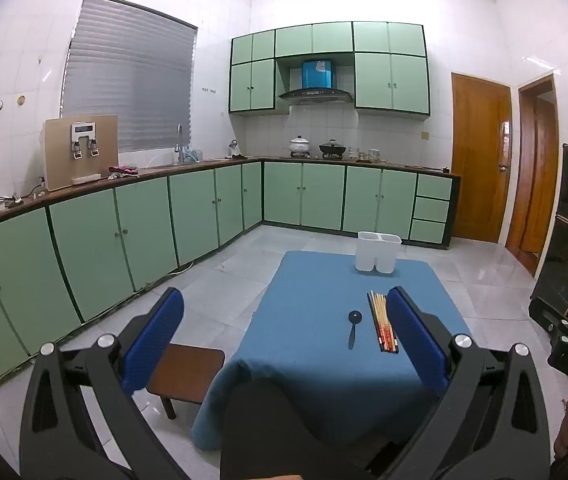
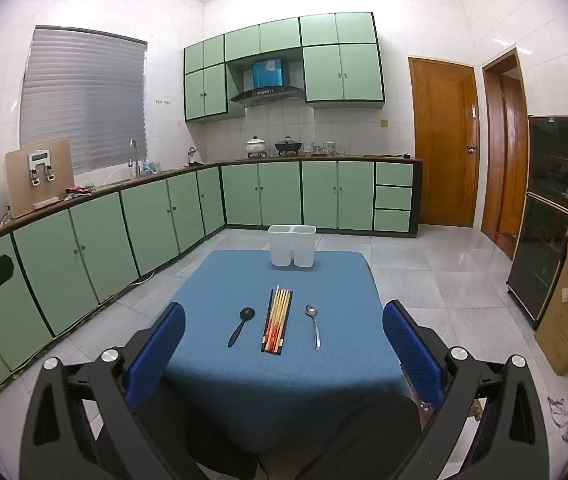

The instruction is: Organize utensils

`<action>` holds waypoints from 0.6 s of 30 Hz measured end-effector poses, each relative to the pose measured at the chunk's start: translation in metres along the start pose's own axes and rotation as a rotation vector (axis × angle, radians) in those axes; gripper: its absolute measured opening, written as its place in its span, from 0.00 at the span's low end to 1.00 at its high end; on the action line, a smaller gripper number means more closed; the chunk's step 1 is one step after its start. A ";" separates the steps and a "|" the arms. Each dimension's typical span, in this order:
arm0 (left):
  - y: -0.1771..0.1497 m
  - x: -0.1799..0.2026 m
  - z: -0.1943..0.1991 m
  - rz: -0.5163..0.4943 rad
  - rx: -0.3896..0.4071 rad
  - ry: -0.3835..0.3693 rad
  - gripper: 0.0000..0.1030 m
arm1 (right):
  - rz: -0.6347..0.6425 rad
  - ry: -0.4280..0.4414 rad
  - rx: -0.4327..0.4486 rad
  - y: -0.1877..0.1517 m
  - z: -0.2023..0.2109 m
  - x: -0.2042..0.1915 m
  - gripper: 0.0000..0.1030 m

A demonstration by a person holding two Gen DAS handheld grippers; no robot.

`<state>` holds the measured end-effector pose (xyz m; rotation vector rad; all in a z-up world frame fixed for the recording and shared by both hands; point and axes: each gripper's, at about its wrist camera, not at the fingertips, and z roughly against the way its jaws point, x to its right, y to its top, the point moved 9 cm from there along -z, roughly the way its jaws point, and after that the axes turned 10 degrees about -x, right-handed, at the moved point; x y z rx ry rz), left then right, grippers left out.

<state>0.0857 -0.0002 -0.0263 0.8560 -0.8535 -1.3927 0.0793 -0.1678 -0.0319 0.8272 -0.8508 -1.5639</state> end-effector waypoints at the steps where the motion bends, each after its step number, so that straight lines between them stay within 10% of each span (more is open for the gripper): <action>1: 0.000 0.000 0.000 0.000 -0.002 -0.002 0.95 | 0.001 -0.001 -0.001 0.000 0.000 0.000 0.94; 18: 0.000 0.006 -0.001 0.006 -0.002 0.005 0.95 | -0.005 0.001 0.009 0.000 0.000 0.001 0.94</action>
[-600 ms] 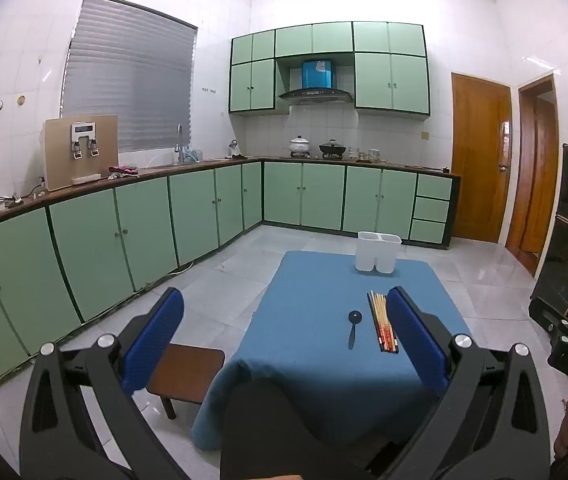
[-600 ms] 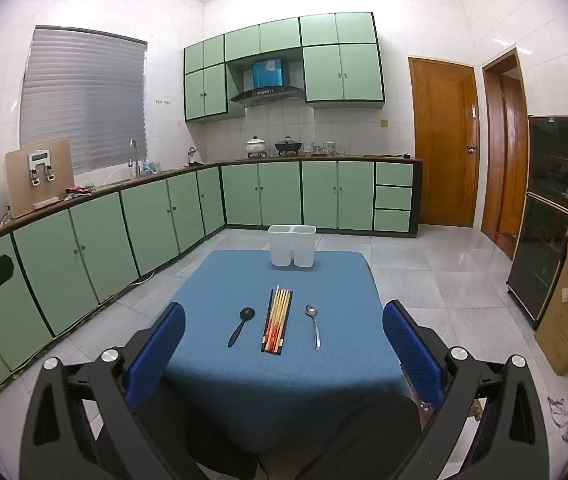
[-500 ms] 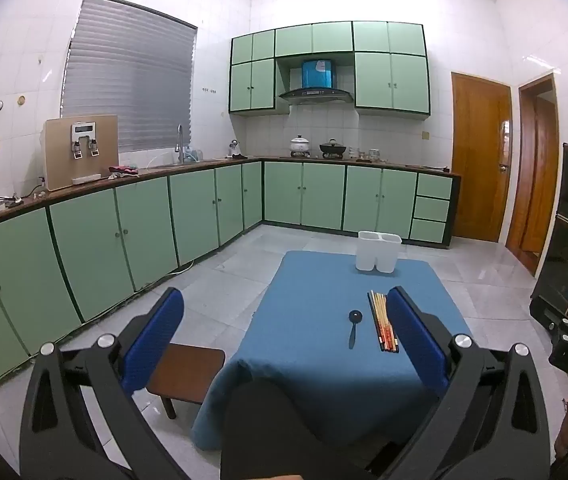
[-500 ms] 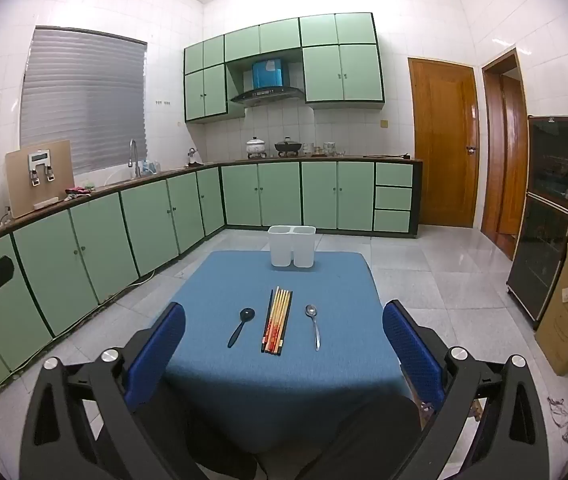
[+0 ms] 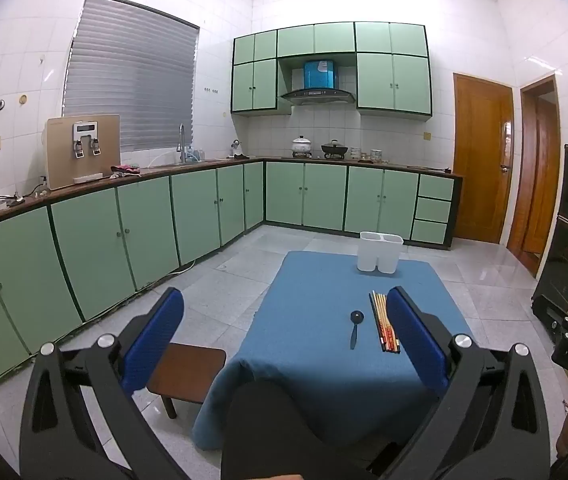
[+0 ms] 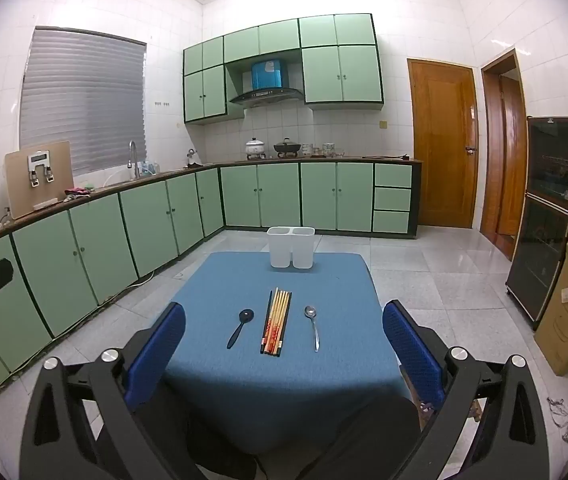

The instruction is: Organize utensils

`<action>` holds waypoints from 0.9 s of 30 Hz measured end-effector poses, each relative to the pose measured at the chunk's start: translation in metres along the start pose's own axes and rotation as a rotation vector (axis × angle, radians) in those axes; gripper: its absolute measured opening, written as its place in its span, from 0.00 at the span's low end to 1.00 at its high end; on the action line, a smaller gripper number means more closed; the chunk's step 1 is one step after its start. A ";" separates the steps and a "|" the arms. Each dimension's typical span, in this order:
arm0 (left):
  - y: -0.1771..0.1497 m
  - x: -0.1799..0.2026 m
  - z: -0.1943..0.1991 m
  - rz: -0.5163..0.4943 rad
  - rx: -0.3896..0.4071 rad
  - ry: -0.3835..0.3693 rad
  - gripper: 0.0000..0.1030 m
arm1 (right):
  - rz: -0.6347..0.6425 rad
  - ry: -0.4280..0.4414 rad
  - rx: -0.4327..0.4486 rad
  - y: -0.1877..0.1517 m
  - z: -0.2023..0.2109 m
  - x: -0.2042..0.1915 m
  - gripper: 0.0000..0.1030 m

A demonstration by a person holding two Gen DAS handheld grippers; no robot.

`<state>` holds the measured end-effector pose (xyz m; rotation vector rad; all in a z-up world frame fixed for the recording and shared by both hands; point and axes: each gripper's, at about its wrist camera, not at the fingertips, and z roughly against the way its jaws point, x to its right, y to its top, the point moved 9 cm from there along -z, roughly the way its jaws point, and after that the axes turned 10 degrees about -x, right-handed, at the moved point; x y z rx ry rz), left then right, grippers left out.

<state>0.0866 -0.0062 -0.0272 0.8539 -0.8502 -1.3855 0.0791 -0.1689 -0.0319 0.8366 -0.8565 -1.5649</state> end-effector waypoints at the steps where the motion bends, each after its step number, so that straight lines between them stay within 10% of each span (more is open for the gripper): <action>1: 0.000 0.001 0.000 0.000 0.000 0.000 0.95 | 0.000 -0.001 -0.001 0.000 0.000 0.000 0.94; 27: -0.004 -0.005 -0.002 0.000 -0.010 -0.011 0.95 | 0.003 -0.016 0.012 0.006 0.004 0.002 0.94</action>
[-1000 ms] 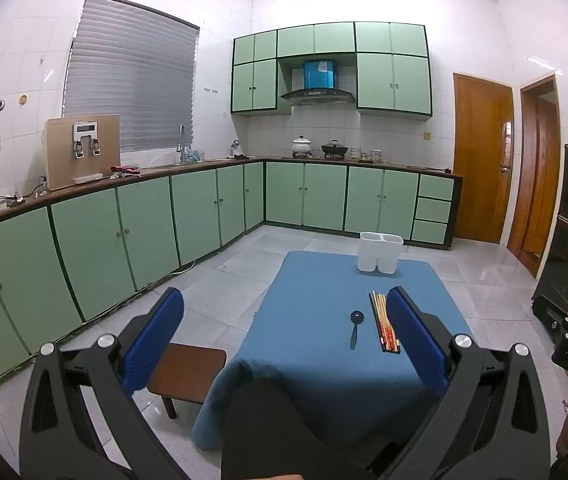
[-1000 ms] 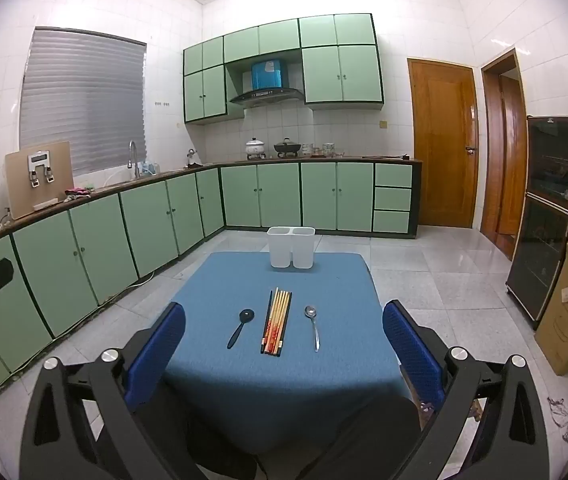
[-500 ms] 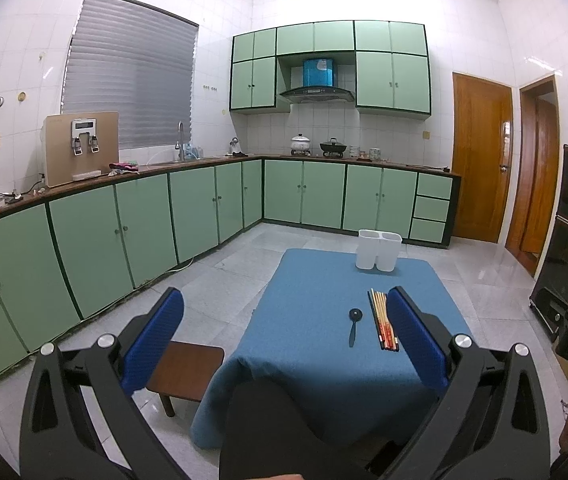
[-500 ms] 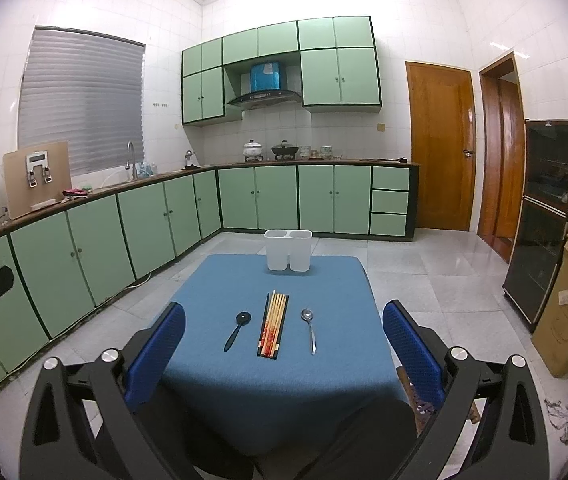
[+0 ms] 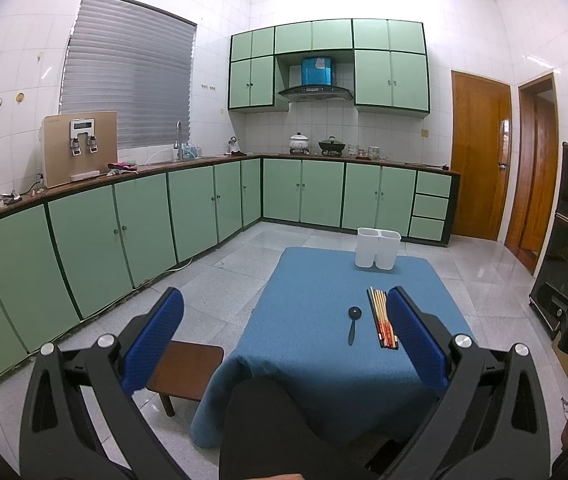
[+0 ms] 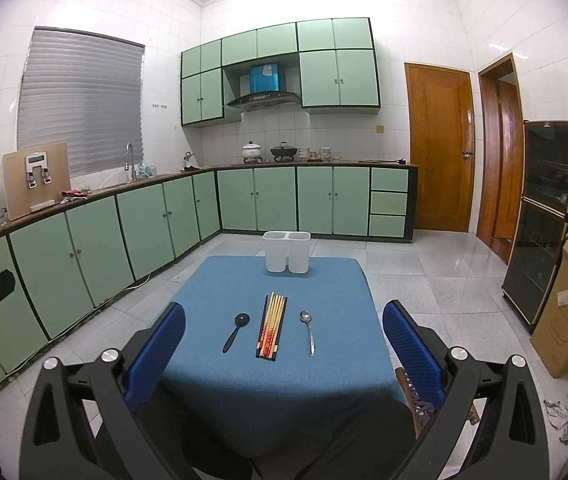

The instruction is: Organize utensils

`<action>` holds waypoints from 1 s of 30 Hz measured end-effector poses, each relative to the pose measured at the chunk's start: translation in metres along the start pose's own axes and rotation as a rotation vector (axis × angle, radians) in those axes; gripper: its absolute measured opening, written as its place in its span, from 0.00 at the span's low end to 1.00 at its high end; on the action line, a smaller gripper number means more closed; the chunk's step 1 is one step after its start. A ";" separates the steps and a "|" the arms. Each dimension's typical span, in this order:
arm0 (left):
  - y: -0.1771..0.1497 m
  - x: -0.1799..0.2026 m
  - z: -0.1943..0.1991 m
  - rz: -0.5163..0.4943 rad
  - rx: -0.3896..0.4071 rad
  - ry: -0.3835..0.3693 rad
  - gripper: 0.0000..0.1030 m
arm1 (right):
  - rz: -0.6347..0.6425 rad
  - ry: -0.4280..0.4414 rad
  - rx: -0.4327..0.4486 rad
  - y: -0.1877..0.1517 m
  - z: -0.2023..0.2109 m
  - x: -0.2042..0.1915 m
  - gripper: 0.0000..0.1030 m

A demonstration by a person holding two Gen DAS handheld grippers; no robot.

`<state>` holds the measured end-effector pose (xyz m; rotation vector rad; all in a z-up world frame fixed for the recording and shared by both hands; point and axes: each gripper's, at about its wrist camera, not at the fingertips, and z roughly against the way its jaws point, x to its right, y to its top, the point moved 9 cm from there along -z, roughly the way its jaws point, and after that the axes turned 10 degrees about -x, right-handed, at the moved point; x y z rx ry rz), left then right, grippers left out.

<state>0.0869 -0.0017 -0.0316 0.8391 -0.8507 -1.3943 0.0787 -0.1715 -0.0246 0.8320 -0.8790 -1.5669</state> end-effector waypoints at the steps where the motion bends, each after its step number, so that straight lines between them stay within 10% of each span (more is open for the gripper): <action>1: 0.000 -0.001 0.000 0.000 0.000 0.000 0.95 | 0.000 0.000 0.000 0.000 0.000 0.000 0.94; 30: -0.001 -0.002 0.002 -0.012 0.004 -0.005 0.95 | 0.001 0.003 -0.004 -0.001 0.003 0.004 0.94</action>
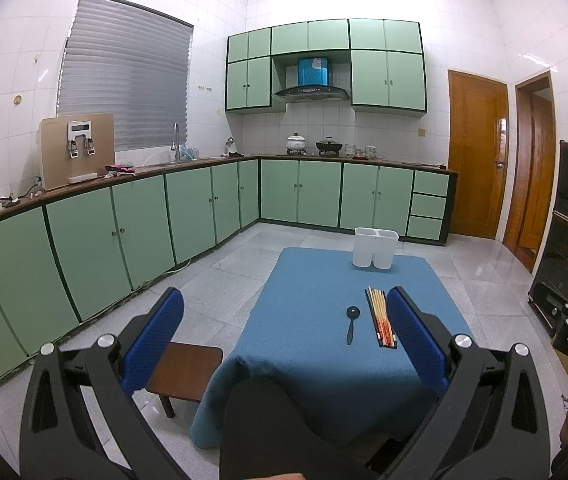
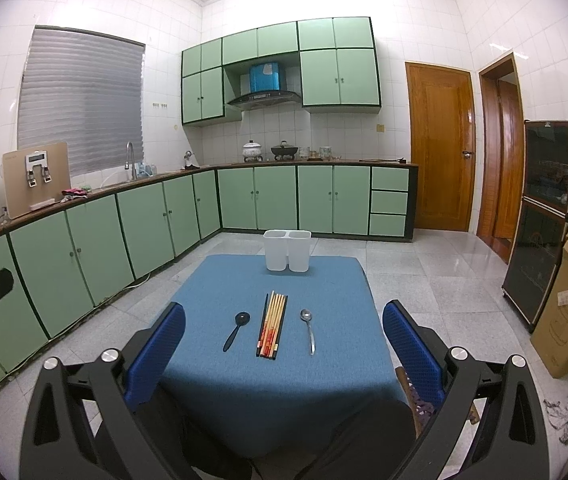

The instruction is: Organize utensils

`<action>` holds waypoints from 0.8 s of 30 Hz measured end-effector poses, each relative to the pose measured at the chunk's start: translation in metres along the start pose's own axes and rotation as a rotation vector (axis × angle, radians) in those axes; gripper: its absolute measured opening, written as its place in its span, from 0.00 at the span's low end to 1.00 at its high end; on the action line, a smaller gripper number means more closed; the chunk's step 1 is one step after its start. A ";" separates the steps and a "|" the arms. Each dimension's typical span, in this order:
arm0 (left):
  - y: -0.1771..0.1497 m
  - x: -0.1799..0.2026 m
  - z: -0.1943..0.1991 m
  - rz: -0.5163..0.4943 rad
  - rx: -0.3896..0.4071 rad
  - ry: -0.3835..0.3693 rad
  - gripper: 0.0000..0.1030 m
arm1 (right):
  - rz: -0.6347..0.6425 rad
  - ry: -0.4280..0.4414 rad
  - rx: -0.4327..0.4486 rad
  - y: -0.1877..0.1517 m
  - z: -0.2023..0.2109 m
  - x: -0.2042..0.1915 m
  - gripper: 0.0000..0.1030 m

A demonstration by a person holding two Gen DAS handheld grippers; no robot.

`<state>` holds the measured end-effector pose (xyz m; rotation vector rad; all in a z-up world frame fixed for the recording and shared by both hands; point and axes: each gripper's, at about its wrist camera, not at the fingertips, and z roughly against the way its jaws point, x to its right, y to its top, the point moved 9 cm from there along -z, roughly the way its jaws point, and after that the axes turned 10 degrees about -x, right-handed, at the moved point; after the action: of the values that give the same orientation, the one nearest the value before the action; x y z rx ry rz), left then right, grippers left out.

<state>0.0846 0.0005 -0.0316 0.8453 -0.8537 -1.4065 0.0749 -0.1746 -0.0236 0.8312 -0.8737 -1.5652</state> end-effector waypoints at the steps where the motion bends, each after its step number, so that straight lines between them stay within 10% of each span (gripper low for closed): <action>1: 0.001 0.000 0.000 0.001 0.001 0.000 0.95 | 0.001 0.000 -0.001 0.000 0.000 0.000 0.94; 24: -0.001 0.004 -0.010 -0.005 -0.030 -0.019 0.95 | 0.002 -0.012 -0.019 -0.007 -0.016 -0.006 0.94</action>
<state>0.0929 -0.0033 -0.0373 0.8134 -0.8436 -1.4296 0.0868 -0.1699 -0.0370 0.8076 -0.8672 -1.5757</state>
